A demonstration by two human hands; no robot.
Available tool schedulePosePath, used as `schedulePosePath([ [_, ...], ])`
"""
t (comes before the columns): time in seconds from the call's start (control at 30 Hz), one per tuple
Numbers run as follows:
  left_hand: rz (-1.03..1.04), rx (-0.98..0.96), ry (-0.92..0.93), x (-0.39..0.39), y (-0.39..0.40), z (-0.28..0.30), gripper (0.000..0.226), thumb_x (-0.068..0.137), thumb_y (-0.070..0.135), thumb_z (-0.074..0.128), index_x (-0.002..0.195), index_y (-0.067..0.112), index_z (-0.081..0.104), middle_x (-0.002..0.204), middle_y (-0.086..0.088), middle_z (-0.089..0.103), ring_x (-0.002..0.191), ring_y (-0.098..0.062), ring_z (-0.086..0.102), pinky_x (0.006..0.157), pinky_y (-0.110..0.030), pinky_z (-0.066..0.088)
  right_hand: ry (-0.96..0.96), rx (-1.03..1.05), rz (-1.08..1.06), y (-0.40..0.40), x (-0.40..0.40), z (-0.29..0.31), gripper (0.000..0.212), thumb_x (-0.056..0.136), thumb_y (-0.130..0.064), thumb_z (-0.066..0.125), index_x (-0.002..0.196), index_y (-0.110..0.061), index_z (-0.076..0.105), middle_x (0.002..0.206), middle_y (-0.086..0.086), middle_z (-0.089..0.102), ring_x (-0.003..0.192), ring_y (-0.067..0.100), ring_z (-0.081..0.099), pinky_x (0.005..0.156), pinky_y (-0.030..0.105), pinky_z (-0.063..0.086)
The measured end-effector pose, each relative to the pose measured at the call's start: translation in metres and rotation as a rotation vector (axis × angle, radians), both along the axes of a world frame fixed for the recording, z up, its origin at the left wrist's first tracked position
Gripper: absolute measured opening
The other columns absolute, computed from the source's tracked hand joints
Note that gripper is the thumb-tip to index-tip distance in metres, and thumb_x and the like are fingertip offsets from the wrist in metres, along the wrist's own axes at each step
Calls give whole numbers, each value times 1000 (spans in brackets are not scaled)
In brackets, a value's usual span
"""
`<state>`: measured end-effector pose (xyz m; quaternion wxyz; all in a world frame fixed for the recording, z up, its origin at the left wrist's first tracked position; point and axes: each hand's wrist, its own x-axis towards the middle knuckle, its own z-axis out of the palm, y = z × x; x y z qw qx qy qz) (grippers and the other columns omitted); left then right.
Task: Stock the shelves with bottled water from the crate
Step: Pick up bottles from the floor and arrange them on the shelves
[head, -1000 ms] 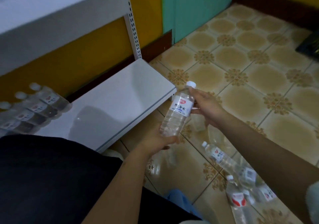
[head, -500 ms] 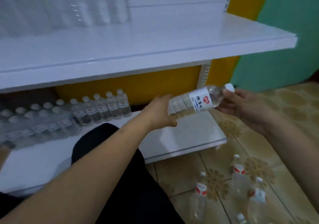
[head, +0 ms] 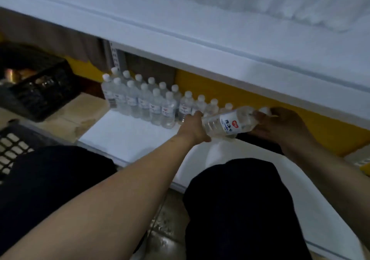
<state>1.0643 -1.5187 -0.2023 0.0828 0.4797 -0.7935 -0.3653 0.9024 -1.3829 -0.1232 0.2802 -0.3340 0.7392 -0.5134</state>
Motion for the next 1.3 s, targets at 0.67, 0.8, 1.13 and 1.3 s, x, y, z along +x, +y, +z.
schedulePosePath([
  [0.67,336,741,469,15,-103,-153,83,89,0,55,156,12,7,160,-15,17,141,-30,30,107,-31,34,661,462,268,-266,69,-144,53,88,-34,70,125,4,59,124,24,62,112,39,60,91,43,48],
  [0.8,354,790,472,16,-109,-157,88,87,1,57,156,15,5,160,-13,19,142,-30,29,108,-35,35,651,428,281,-275,73,-159,47,89,-29,70,120,4,61,123,24,62,113,39,59,96,44,47],
  [1.13,296,728,494,22,-125,-148,76,89,0,53,155,17,17,156,-12,26,140,-28,30,97,-25,34,690,484,175,-297,79,-164,44,98,-30,53,127,3,55,131,23,57,122,37,52,99,37,41],
  [1.3,237,610,385,34,-121,-137,66,92,4,52,152,15,27,153,-14,31,137,-28,36,104,-27,35,513,584,180,-292,86,-148,54,95,-36,54,139,-4,47,143,16,50,129,33,49,107,39,41],
])
